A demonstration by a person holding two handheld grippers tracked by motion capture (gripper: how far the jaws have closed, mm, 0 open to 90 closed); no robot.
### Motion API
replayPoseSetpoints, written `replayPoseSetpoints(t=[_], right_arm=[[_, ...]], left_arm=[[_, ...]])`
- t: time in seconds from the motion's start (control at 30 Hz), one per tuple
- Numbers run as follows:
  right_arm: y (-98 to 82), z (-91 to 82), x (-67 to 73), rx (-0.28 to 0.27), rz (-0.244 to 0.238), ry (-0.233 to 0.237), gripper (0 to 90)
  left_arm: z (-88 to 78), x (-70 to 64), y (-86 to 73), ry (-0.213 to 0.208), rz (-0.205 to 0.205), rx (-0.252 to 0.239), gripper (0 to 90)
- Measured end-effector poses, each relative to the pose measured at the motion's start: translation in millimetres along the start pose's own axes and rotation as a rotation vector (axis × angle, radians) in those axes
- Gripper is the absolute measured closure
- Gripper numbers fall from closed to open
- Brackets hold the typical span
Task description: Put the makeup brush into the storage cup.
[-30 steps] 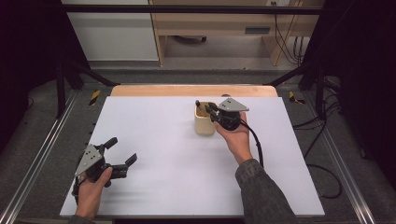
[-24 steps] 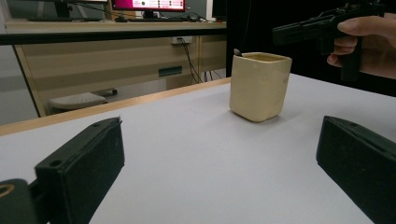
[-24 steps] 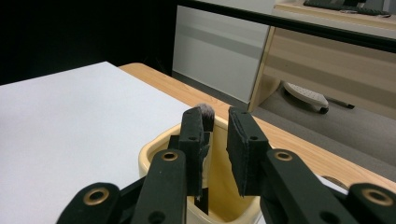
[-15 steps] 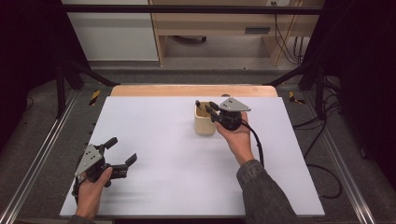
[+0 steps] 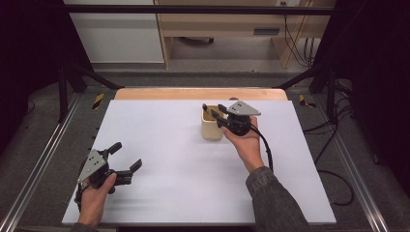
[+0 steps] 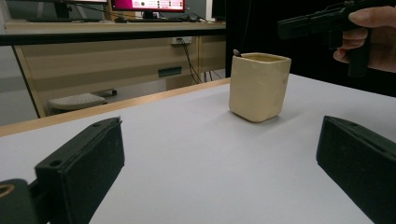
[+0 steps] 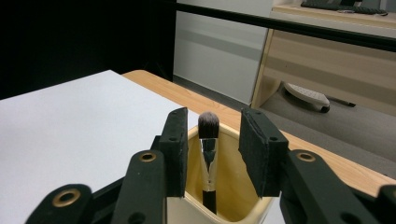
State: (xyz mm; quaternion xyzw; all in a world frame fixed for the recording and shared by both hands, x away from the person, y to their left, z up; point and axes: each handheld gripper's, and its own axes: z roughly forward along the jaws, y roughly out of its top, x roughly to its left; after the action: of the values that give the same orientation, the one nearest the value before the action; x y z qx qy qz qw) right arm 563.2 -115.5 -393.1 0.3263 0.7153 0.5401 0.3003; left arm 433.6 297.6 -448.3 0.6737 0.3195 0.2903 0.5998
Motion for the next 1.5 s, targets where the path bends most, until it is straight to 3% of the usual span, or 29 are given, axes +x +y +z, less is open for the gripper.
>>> replayPoseSetpoints(t=[0.33, 0.67, 1.0, 1.2, 1.5], right_arm=[[5.8, -7.3, 0.5, -0.007, 0.011, -0.004, 58.5], [8.7, -13.2, 1.9, -0.002, 0.014, -0.004, 47.9], [10.8, -17.3, 6.9, 0.020, 0.054, 0.016, 29.0], [11.2, -21.6, 7.7, 0.016, 0.049, 0.004, 19.6], [11.1, -28.0, 6.3, 0.024, 0.117, 0.049, 5.3]], left_arm=[[0.3, -0.9, 0.3, -0.002, 0.001, 0.000, 0.6], [0.5, -1.0, 0.3, -0.003, 0.001, 0.000, 0.6], [0.1, -0.9, 0.5, -0.001, -0.001, -0.005, 0.6], [-0.4, -0.6, 0.8, -0.001, -0.003, -0.005, 0.5], [-1.5, -0.3, 1.5, 0.001, 0.002, -0.008, 0.5]])
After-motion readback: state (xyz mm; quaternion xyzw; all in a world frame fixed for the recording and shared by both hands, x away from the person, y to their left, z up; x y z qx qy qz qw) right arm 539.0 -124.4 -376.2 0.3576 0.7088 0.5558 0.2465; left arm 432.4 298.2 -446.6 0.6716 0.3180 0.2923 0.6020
